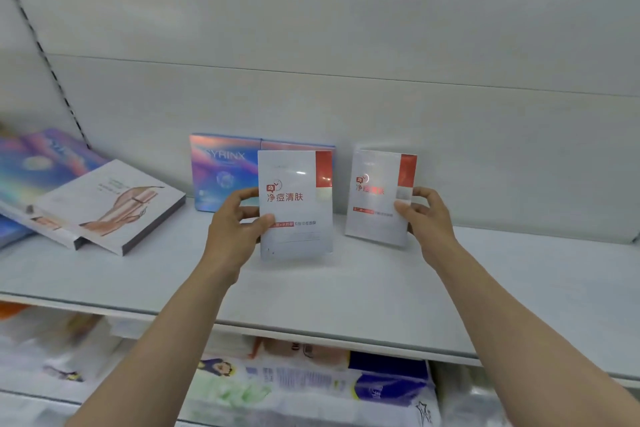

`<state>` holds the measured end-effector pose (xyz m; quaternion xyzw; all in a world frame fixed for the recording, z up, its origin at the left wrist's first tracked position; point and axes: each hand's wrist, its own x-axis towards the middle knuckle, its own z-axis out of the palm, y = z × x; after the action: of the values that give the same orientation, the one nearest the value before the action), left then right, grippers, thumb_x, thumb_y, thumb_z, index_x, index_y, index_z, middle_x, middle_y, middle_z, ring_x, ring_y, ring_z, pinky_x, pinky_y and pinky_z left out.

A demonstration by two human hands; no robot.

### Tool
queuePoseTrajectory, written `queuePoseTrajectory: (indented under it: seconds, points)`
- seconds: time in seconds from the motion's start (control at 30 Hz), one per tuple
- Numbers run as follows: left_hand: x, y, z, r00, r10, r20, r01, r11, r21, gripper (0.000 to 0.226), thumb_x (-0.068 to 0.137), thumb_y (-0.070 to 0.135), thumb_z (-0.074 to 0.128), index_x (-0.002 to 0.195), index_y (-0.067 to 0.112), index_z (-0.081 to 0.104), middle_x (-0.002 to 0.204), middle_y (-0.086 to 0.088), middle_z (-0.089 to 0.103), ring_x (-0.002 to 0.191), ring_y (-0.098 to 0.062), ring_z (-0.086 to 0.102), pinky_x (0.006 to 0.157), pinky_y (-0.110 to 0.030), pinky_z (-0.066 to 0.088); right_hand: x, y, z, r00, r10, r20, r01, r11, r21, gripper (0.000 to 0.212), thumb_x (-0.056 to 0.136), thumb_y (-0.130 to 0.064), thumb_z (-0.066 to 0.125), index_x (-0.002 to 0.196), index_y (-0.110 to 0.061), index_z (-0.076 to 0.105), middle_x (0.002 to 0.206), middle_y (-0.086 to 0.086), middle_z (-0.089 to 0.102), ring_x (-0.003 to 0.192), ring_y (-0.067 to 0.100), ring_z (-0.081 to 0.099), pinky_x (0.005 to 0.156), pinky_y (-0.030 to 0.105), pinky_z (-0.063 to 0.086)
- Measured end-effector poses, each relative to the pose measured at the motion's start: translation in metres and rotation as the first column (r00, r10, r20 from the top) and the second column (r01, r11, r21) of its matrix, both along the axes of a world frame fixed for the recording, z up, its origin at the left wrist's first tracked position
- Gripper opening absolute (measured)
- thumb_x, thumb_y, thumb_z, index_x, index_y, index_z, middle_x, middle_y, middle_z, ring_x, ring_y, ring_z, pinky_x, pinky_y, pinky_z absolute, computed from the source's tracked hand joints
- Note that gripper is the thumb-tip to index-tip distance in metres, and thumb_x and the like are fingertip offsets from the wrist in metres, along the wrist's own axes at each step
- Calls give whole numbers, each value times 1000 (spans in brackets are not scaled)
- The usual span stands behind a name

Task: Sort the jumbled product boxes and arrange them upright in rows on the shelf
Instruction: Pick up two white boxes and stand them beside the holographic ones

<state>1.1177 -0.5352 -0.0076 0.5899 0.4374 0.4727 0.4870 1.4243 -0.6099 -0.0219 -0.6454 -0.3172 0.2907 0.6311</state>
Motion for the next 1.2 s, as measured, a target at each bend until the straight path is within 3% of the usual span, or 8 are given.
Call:
queuePoseTrajectory:
  seconds: [0.23,0.43,0.53,0.6,0.7,0.8,0.9,1.2]
  points:
    - [14,20,-4,1000,0,3,0,1000,10,38,85,12,72,107,38,56,100,5,72,92,-20,70,69,-30,58,2,40,-8,997,1,76,2,999,-35,33,82,-19,78,109,-27,62,102,0,74,94,21,71,90,48,57]
    - [29,31,0,997,-71,-13,71,997,31,38,84,11,72,106,38,55,96,7,72,90,-17,70,66,-25,58,-10,43,13,879,-279,387,289,957,33,46,72,-45,82,107,-27,58,106,-5,65,89,7,61,76,21,45]
    - [42,34,6,990,-143,-8,143,988,58,39,84,10,72,107,37,57,93,5,73,90,-16,71,68,-28,59,-23,33,43,976,-23,217,13,999,46,54,66,-61,78,109,-31,64,98,-13,71,88,0,67,74,20,51]
    - [54,35,9,982,-187,-9,188,979,77,41,84,9,72,109,38,58,94,4,73,91,-15,70,74,-35,60,-30,30,53,965,192,180,-192,981,-18,46,74,-46,81,112,-25,66,99,-8,74,91,6,70,75,27,57]
    - [67,38,11,974,-223,-47,227,965,134,43,83,14,74,112,41,59,95,9,72,91,-9,69,79,-32,58,-27,28,58,975,183,130,-193,979,68,22,82,-14,79,102,-11,69,91,5,76,84,18,74,70,29,60]
    - [73,51,12,975,-93,-203,161,923,350,48,80,24,78,122,37,59,115,17,64,107,-1,58,92,-20,46,-13,23,53,990,104,96,-115,987,114,19,80,-9,79,97,-11,70,85,4,75,81,18,74,68,28,60]
    - [76,72,11,907,150,-394,117,808,578,64,79,30,79,136,27,52,138,4,47,129,-16,37,105,-25,31,0,22,38,984,0,177,-7,999,39,21,77,-14,83,94,-17,71,87,3,74,81,19,73,71,30,60]
    - [86,105,-6,756,424,-499,126,653,746,80,68,34,86,139,22,50,143,-7,45,138,-30,33,110,-42,33,-7,37,14,930,-195,312,203,979,6,17,78,-25,81,87,-34,70,81,-13,73,84,6,70,83,37,60]
